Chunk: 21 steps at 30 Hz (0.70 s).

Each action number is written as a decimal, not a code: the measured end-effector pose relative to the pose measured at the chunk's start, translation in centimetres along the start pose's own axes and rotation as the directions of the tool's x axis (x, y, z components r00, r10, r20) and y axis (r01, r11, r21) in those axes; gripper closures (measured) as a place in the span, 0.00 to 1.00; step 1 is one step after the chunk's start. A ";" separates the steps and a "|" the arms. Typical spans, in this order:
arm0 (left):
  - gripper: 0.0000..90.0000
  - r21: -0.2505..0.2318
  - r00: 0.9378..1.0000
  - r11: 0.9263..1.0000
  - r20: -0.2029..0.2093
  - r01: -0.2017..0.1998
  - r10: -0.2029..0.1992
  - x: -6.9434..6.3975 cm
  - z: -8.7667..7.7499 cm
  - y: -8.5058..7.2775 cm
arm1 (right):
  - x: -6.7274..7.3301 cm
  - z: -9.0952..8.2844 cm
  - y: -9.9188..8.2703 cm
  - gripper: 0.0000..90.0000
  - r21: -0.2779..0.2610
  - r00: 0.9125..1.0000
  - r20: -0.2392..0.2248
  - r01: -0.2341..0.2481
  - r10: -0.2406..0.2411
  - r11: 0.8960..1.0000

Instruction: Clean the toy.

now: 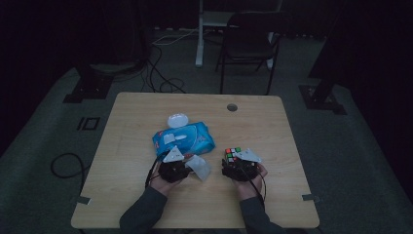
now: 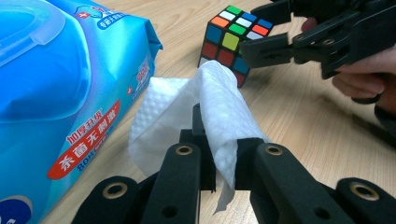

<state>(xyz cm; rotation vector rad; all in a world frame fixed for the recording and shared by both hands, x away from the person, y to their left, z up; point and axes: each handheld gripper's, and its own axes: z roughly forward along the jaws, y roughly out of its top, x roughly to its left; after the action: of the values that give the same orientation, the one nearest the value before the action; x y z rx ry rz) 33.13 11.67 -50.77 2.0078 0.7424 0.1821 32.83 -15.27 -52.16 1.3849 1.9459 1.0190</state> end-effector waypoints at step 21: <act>0.94 0.007 1.000 1.000 0.006 0.004 -0.004 0.0 0.2 -0.2 | -3.0 -0.7 2.1 0.23 -0.033 0.913 -0.285 0.294 -0.291 0.955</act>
<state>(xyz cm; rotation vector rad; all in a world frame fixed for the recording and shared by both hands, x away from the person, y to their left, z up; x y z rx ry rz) 33.11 11.54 -51.01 2.0124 0.7442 0.1706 34.36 -17.93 -50.04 0.9476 2.2870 1.1108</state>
